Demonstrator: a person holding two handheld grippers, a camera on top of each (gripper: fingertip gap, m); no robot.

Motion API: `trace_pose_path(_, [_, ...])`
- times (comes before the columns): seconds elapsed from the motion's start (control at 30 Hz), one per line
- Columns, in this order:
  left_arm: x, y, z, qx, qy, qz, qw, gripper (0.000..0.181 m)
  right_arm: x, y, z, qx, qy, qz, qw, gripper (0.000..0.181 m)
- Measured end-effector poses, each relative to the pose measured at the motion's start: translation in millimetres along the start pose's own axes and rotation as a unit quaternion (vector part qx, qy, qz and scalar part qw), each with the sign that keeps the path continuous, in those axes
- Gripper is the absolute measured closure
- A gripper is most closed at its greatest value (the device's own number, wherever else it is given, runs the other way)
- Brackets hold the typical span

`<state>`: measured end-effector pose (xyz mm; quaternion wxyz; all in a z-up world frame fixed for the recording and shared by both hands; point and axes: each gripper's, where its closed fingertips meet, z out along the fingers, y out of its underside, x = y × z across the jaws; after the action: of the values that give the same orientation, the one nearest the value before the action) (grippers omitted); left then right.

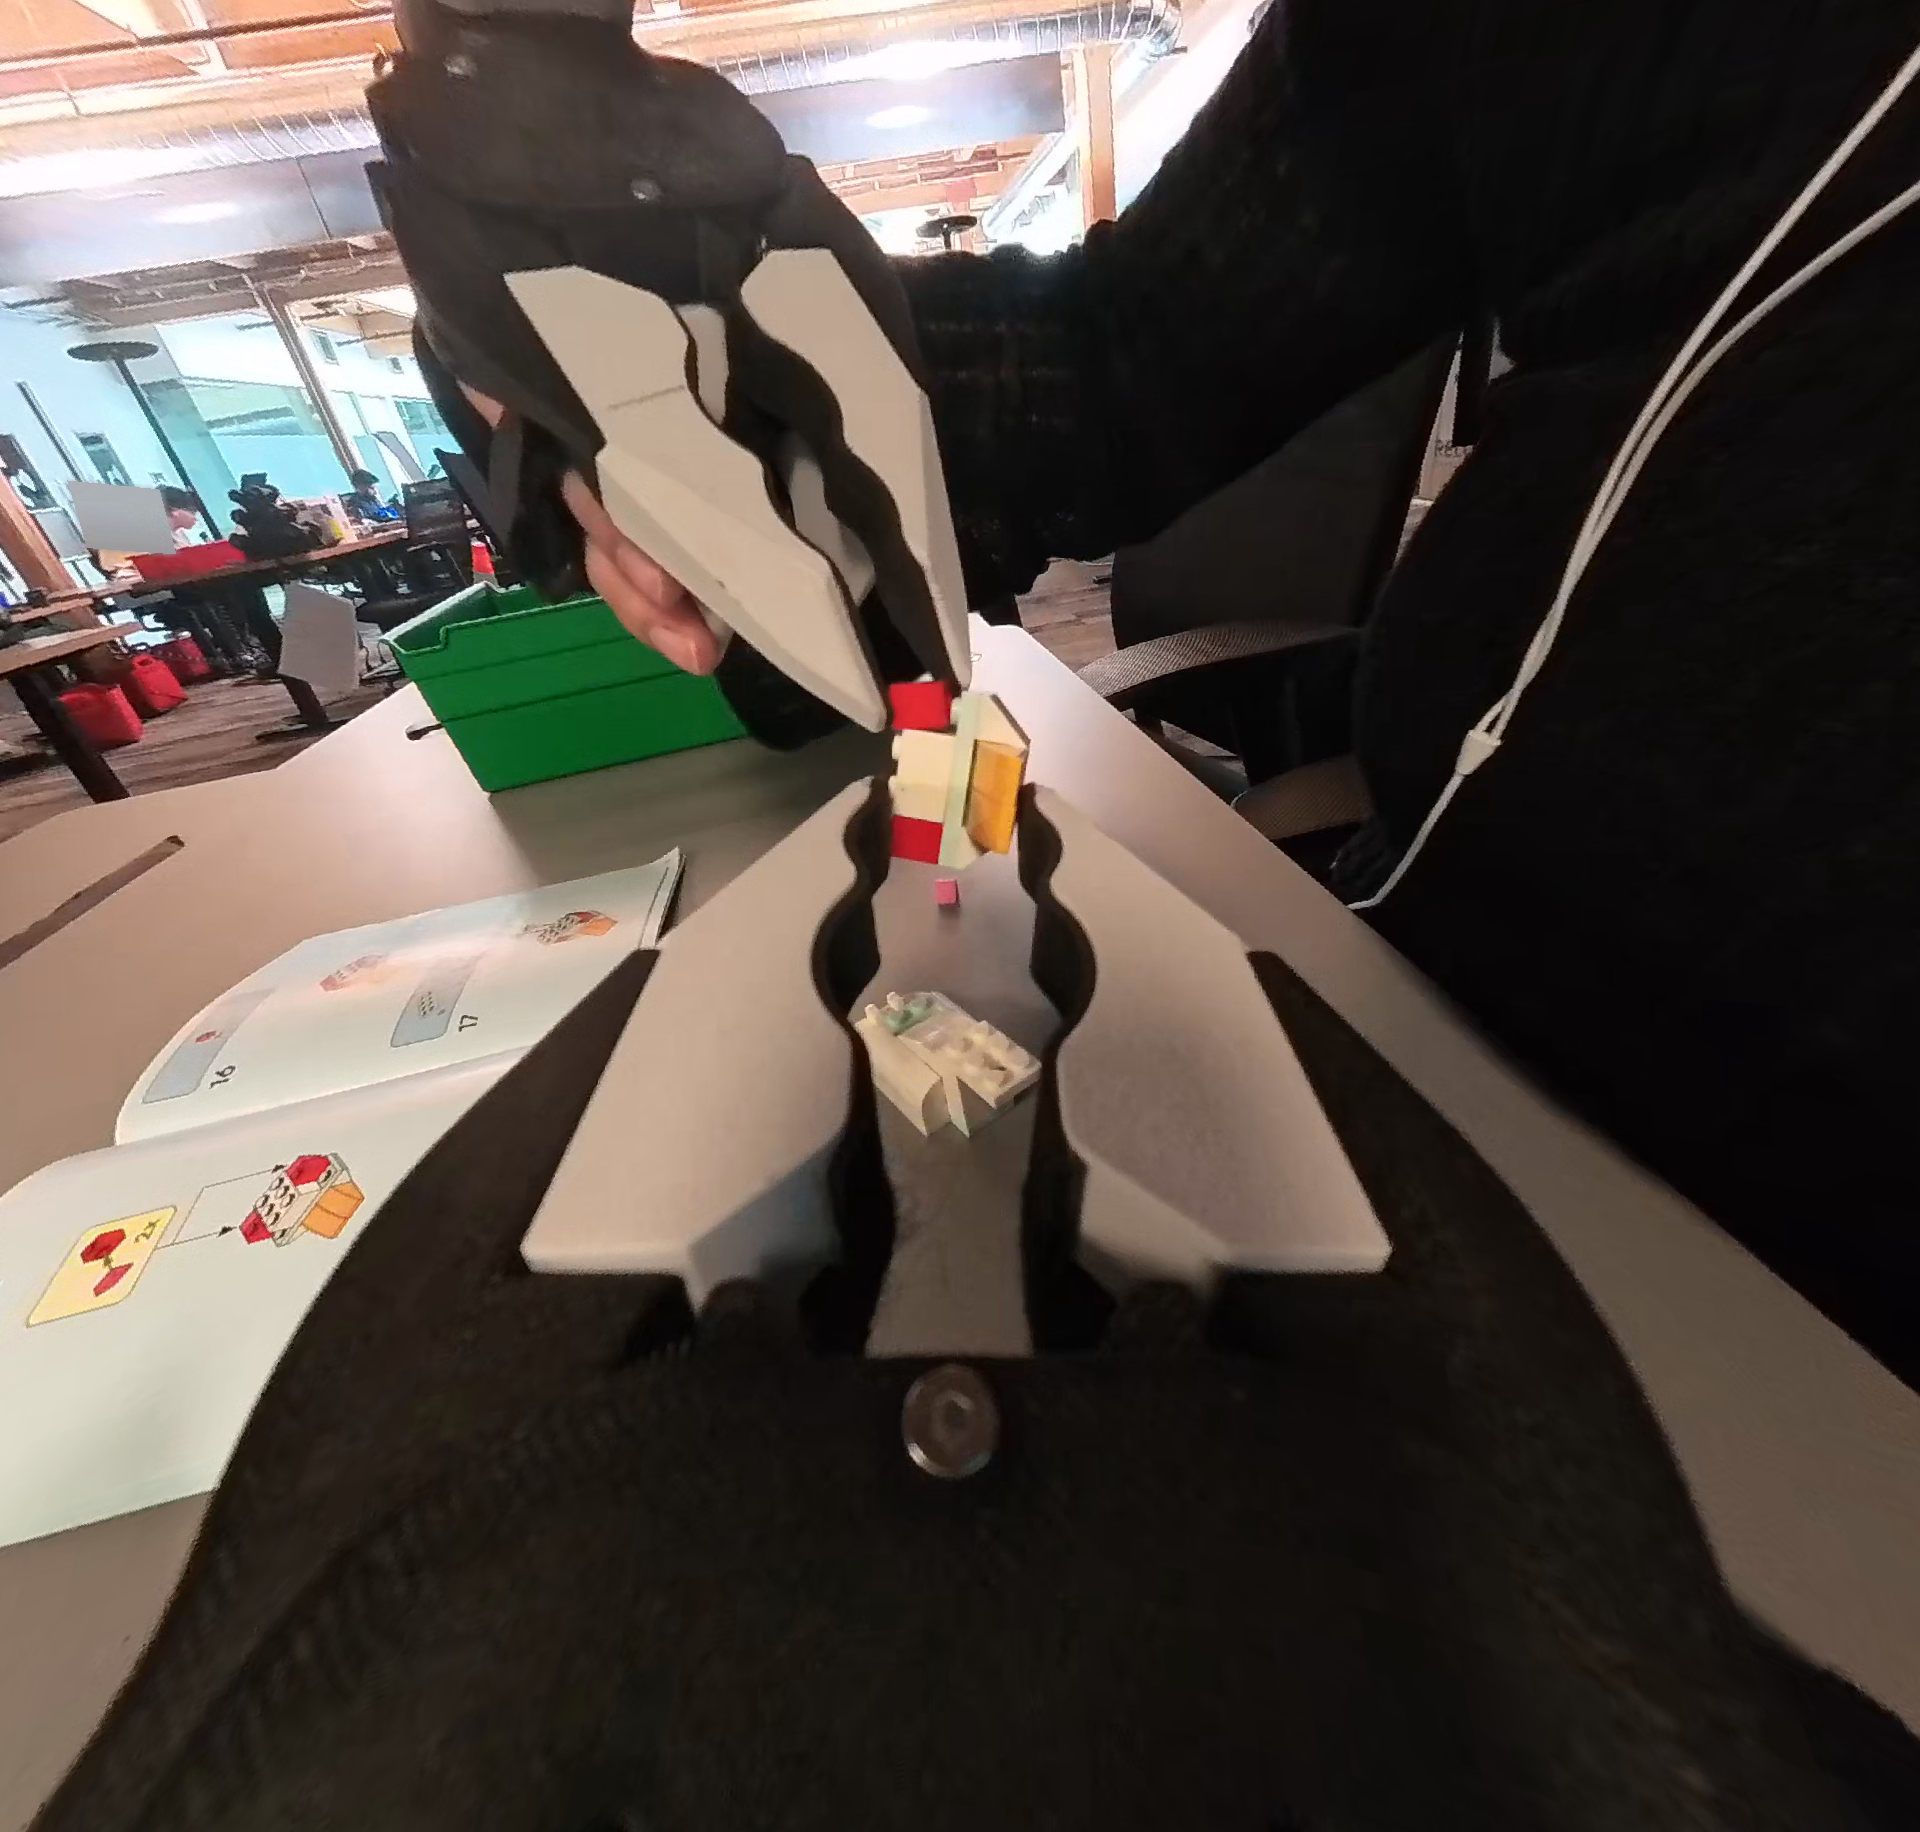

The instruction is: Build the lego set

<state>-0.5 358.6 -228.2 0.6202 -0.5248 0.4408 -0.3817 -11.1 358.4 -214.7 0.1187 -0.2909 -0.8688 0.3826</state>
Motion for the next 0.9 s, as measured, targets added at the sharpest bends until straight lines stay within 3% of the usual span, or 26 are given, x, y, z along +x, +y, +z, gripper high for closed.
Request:
trace_pose_path(0.6, [2, 0, 1, 0.001, 0.005, 0.004, 1.000, 0.158, -3, 0, 1, -0.006, -0.002, -0.007, 1.000, 0.170])
trace_pose_path(0.9, [19, -7, 1, 0.023, 0.063, -0.018, 0.998, 0.157, -16, -7, 4, -0.018, -0.054, -0.037, 0.998, 0.173])
